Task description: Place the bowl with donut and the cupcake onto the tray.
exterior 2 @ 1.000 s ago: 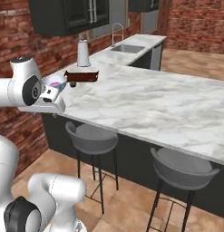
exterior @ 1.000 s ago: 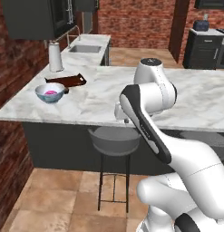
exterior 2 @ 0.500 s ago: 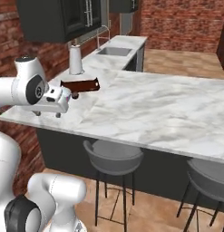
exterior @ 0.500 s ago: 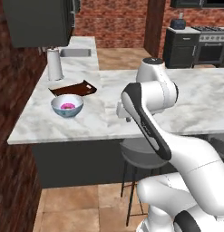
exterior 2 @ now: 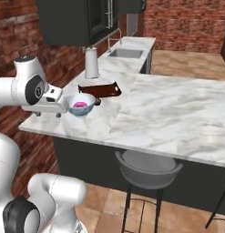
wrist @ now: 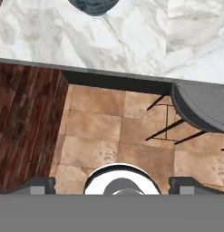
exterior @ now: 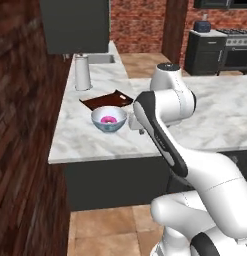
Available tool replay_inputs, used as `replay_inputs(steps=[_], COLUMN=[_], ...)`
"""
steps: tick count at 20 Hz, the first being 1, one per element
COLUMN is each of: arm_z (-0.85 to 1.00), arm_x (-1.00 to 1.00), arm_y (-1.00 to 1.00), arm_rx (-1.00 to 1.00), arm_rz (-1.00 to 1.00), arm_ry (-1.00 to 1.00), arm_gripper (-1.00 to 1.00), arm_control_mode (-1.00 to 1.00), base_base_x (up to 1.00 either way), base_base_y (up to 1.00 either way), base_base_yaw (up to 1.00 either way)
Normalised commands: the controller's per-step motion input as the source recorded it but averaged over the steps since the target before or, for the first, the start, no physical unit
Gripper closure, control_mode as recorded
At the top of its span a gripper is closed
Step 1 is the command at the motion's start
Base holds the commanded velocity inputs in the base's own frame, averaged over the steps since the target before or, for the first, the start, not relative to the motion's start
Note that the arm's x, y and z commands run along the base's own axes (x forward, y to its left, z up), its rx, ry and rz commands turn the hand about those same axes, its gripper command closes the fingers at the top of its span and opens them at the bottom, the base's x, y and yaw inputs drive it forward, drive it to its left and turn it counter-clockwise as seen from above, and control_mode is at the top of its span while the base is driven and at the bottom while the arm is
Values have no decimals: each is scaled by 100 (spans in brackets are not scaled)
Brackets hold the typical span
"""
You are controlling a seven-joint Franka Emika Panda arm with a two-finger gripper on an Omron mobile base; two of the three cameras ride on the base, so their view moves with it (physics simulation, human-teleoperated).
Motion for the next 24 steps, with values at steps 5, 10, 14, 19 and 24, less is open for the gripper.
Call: replay_inputs(steps=[5,10,14,19,24], arm_z=[0,0,0,0,0], arm_x=[0,0,0,0,0], arm_y=[0,0,0,0,0], arm_rx=[0,0,0,0,0], arm_rz=[0,0,0,0,0], arm_ry=[0,0,0,0,0], arm_gripper=[-100,-100,-100,-100,-100], arm_control_mode=[100,100,100,100,100], base_base_x=[70,60,66,15,57], base_base_y=[15,5,71,100,80], base_base_yaw=[-27,-32,-36,-26,-22])
